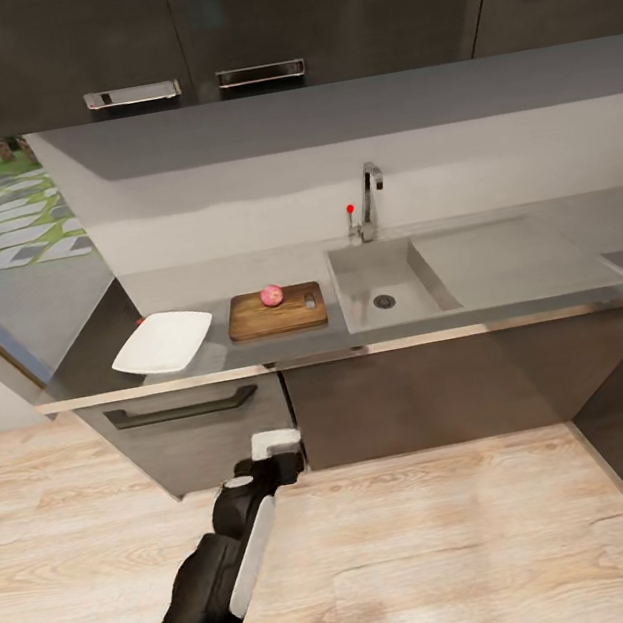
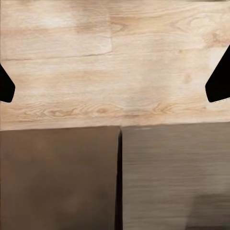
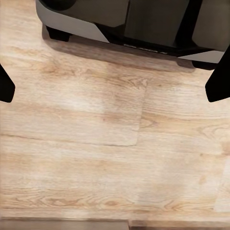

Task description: In the kitchen, take the Vidalia onion out of the sink, dice it on the chopping board with the paring knife, put the diced onion into the bowl on the countertop, then place both the paring knife and the chopping board into the sink.

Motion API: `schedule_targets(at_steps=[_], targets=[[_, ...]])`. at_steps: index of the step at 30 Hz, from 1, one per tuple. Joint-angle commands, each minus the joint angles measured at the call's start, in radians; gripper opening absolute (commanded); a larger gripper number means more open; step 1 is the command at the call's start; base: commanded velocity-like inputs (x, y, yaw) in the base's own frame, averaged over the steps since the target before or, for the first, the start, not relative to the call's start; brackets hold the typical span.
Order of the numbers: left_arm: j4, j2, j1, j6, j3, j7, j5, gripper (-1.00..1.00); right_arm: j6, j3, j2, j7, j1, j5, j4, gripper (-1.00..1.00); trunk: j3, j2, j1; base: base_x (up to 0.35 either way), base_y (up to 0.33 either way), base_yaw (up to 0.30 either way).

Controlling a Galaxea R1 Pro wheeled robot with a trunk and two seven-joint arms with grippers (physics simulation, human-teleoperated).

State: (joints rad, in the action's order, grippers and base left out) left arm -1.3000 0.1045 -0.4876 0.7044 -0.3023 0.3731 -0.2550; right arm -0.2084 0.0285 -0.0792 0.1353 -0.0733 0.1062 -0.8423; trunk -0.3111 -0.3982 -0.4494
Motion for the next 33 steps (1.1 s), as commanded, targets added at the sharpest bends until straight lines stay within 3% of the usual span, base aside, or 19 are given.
schedule_targets(at_steps=[1, 2, 4, 6, 9, 14, 19, 21, 23, 29, 33], targets=[[-0.005, -0.004, 0.032, -0.040, -0.001, 0.009, -0.010, 1.00, -0.002, -0.002, -0.001, 0.002, 0.000, 0.010, -0.001, 1.00, -0.001, -0.002, -0.001, 0.000, 0.000, 0.000], [-0.007, -0.006, 0.050, -0.063, -0.001, 0.009, -0.010, 1.00, -0.002, -0.002, -0.001, 0.001, 0.000, 0.010, -0.001, 1.00, -0.001, -0.002, -0.001, 0.000, 0.000, 0.000], [-0.015, -0.014, 0.148, -0.187, -0.002, 0.009, -0.009, 1.00, -0.003, -0.002, -0.001, 0.001, 0.000, 0.010, -0.001, 1.00, -0.001, -0.002, -0.001, 0.000, 0.000, 0.000], [-0.022, -0.021, 0.205, -0.252, -0.002, 0.009, -0.008, 1.00, -0.004, -0.002, -0.001, 0.001, 0.000, 0.010, -0.001, 1.00, -0.001, -0.002, -0.001, 0.000, 0.000, 0.000], [-0.043, -0.050, 0.313, -0.365, -0.004, 0.009, -0.006, 1.00, -0.005, -0.003, 0.000, 0.001, 0.000, 0.010, -0.001, 1.00, -0.001, -0.002, -0.001, 0.000, 0.000, 0.000], [-0.065, -0.095, 0.445, -0.518, -0.018, 0.009, -0.002, 1.00, -0.006, -0.004, 0.001, 0.001, 0.000, 0.010, -0.002, 1.00, -0.001, -0.002, -0.001, 0.000, 0.000, 0.000], [-0.063, -0.203, 0.605, -0.720, -0.088, 0.011, -0.001, 1.00, -0.008, -0.004, 0.004, -0.003, 0.000, 0.010, -0.008, 1.00, -0.001, -0.002, -0.001, 0.000, 0.000, 0.000], [-0.062, -0.215, 0.628, -0.745, -0.092, 0.011, -0.001, 1.00, -0.008, -0.004, 0.006, -0.003, 0.000, 0.010, -0.008, 1.00, -0.001, -0.002, -0.001, 0.000, 0.000, 0.000], [-0.045, -0.237, 0.702, -0.791, -0.097, 0.011, 0.000, 1.00, -0.011, -0.005, 0.012, -0.004, 0.000, 0.010, -0.009, 1.00, -0.001, -0.002, -0.001, 0.000, 0.000, 0.000], [0.063, -0.240, 0.725, -0.802, -0.096, 0.011, 0.000, 1.00, -0.037, -0.005, 0.014, -0.025, 0.000, 0.014, 0.001, 1.00, -0.001, -0.002, -0.001, 0.000, 0.000, 0.000], [0.159, -0.236, 0.727, -0.803, -0.095, 0.011, -0.001, 1.00, -0.042, -0.006, 0.054, -0.073, 0.000, 0.014, 0.083, 1.00, -0.001, -0.002, -0.001, 0.000, 0.000, 0.000]])
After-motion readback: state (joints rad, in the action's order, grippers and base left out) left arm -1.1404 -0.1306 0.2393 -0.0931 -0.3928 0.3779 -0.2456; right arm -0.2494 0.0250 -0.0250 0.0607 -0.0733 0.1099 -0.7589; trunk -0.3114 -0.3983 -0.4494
